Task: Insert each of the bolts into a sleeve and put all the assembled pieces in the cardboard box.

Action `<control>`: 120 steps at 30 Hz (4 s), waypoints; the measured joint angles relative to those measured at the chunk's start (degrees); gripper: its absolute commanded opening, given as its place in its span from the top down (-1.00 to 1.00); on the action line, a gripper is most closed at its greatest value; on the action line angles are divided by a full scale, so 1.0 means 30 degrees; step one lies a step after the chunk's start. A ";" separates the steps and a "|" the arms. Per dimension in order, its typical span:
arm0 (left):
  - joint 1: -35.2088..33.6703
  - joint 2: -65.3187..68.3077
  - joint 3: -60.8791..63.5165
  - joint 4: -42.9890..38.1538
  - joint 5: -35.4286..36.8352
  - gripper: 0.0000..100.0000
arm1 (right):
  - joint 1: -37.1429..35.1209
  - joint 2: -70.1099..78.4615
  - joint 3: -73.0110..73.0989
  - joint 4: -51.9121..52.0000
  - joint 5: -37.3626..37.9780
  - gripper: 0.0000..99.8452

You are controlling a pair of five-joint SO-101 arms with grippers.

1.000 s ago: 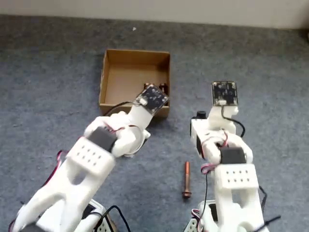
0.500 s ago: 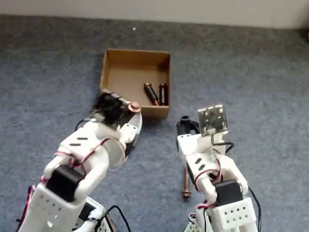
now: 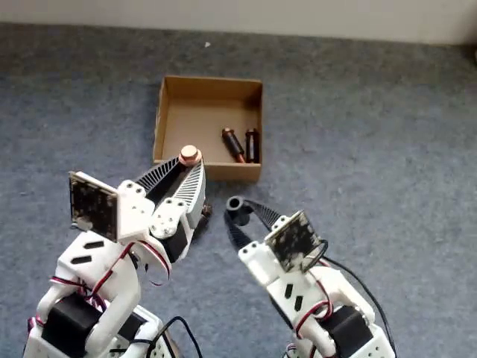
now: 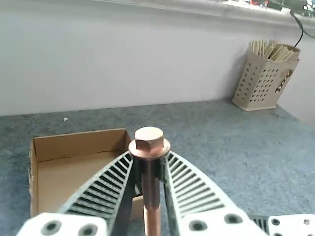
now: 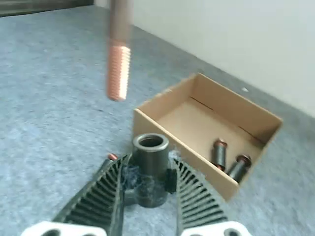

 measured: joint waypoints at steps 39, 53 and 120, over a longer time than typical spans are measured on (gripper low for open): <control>0.1260 -0.4484 0.3399 -0.1875 0.0674 0.99 | -0.1641 -0.0293 0.1172 -0.1670 0.0527 0.99; 0.2256 -0.5773 0.4454 -0.1495 -0.0029 0.99 | -0.1641 -0.0293 0.1172 -0.1670 0.0527 0.99; -1.2015 -0.5773 1.2161 0.1026 -0.4835 0.99 | 0.3692 0.3985 -0.1319 -0.1407 0.1377 0.99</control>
